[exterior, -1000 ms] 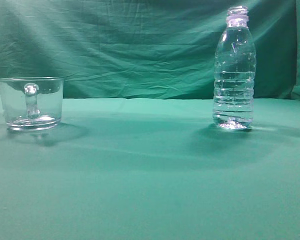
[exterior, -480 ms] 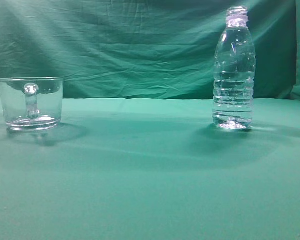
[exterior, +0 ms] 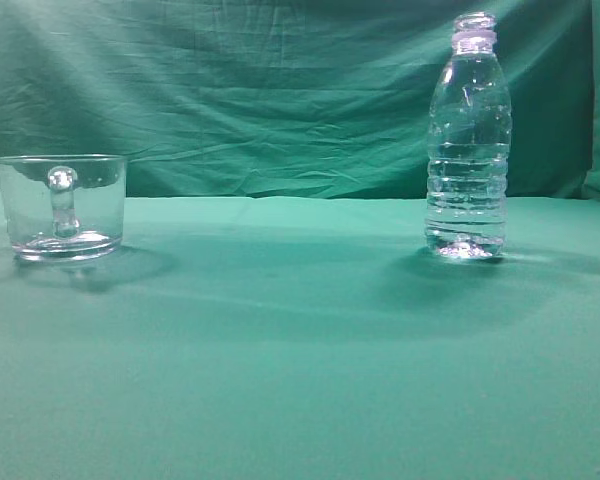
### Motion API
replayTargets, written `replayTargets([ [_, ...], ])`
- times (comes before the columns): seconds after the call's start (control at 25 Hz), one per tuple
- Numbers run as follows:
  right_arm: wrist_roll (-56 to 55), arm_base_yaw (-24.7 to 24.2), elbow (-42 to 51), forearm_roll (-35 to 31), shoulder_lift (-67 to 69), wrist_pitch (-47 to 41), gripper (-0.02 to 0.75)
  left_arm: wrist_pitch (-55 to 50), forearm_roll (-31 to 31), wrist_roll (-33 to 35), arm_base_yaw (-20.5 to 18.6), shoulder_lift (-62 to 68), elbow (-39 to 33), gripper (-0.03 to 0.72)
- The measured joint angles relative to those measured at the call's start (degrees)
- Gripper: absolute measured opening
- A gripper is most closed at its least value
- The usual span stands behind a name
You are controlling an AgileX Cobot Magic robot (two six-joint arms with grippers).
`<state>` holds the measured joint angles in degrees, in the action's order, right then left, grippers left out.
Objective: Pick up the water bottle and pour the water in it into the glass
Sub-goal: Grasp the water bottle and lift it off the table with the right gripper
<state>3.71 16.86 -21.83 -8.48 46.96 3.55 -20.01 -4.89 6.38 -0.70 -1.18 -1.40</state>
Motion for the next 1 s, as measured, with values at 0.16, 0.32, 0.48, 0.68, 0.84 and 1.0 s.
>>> replayTargets([
  [0.16, 0.35, 4.47, 0.0, 0.0, 10.08, 8.94, 0.033, 0.0, 0.0, 0.0, 0.0, 0.0, 0.0, 0.0],
  [0.32, 0.35, 6.1, -0.22, 0.85, 19.55, 17.24, 0.225, 0.0, 0.0, 0.0, 0.0, 0.0, 0.0, 0.0],
  [0.48, -1.65, 6.19, -0.44, 2.17, 27.33, 23.8, 0.565, 0.0, 0.0, 0.0, 0.0, 0.0, 0.0, 0.0],
  [0.68, -5.31, 6.19, -0.48, 4.14, 35.23, 29.78, 0.645, 0.0, 0.0, 0.0, 0.0, 0.0, 0.0, 0.0],
  [0.84, -8.38, 6.19, -1.09, 8.18, 43.0, 37.29, 0.645, 0.0, 0.0, 0.0, 0.0, 0.0, 0.0, 0.0],
  [1.0, -9.99, 6.19, -5.05, 11.04, 50.84, 41.55, 0.645, 0.0, 0.0, 0.0, 0.0, 0.0, 0.0, 0.0],
])
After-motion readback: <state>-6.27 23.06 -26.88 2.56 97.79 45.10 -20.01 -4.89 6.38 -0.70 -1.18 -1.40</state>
